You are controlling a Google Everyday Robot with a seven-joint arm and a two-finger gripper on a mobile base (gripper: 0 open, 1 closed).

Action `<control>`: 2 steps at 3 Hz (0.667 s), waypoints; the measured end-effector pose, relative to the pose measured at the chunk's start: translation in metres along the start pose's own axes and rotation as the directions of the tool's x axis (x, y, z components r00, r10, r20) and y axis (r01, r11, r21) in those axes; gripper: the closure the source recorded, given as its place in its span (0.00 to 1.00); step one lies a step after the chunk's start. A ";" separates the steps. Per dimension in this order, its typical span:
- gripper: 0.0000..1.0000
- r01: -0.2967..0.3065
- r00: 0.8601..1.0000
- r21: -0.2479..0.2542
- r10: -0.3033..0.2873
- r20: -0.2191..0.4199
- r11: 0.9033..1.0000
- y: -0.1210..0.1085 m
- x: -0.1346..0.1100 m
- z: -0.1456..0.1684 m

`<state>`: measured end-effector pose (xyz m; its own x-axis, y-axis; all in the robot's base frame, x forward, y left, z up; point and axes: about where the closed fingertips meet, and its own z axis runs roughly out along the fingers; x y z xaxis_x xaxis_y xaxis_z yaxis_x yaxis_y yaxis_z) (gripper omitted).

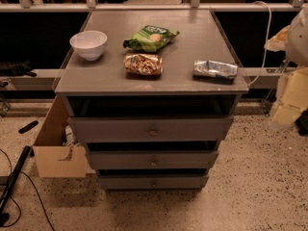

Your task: Open middle drawer

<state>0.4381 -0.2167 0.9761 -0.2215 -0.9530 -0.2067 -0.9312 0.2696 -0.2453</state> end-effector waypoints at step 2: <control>0.00 -0.018 0.998 -0.005 0.018 0.060 1.000 0.003 0.001 0.004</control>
Offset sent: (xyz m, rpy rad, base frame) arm -0.0165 -0.0048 -0.0387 0.4450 -0.0270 -0.0076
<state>0.4359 -0.2164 0.9708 -0.2209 -0.9380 -0.2673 -0.9286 0.2860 -0.2366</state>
